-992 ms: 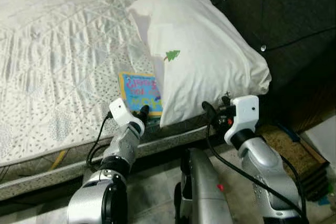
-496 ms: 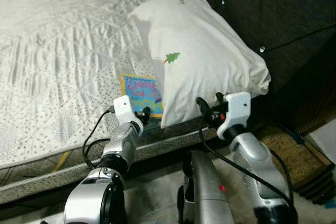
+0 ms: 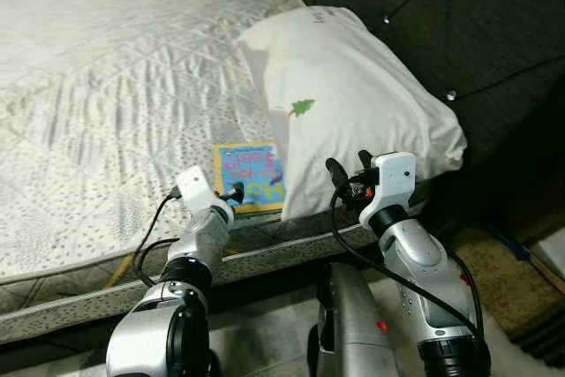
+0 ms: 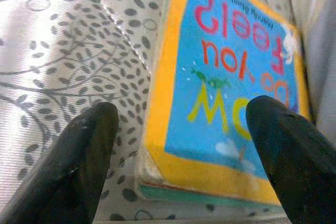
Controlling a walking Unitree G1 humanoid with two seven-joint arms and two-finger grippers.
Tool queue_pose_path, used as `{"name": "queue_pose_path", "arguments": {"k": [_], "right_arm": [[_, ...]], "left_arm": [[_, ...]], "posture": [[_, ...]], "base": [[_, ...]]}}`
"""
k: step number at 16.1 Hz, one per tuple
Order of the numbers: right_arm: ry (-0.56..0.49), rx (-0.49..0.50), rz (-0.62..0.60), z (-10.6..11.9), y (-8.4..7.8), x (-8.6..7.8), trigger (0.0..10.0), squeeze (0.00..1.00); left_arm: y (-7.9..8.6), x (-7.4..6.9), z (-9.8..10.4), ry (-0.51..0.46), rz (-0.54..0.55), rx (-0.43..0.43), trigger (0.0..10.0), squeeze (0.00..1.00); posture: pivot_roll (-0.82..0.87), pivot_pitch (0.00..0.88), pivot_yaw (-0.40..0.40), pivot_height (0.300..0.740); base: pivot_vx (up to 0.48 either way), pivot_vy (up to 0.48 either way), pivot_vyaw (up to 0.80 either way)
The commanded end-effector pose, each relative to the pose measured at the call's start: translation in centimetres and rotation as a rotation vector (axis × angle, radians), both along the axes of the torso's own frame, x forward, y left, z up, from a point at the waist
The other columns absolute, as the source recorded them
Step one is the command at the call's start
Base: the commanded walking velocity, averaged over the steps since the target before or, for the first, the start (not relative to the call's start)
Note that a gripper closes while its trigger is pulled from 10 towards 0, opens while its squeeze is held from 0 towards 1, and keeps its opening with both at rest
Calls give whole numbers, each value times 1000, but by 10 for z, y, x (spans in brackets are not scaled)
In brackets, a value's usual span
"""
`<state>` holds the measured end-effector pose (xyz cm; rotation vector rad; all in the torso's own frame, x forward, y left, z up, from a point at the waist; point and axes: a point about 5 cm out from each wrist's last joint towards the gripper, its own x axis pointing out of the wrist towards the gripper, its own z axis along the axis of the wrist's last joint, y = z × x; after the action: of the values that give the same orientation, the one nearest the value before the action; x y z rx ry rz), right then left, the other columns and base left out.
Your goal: Clean up the room
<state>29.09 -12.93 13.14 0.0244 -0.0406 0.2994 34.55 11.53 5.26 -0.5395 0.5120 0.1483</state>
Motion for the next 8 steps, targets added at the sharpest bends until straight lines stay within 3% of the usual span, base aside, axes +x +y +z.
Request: {"name": "queue_pose_path", "arguments": {"k": [1,2,6,8], "right_arm": [[-2,-1,-14,-1,-2,1,10000,0],[-3,-1,-16,-2,-2,1,10000,0],[-8,-3,-21,-2,-2,3,10000,0],[-12,-6,-25,-2,-1,4,10000,0]], "left_arm": [[-1,3,5,-6,-31,42,10000,412],[-1,2,4,-14,-44,60,10000,0],[-1,-3,-1,2,-84,103,10000,0],[1,-11,-15,64,-113,144,10000,0]], "posture": [[-95,53,-6,538],[-93,51,-5,538],[-83,49,-11,538],[-81,47,-13,538]], "base": [[0,0,0],[0,0,0],[0,0,0],[0,0,0]]}}
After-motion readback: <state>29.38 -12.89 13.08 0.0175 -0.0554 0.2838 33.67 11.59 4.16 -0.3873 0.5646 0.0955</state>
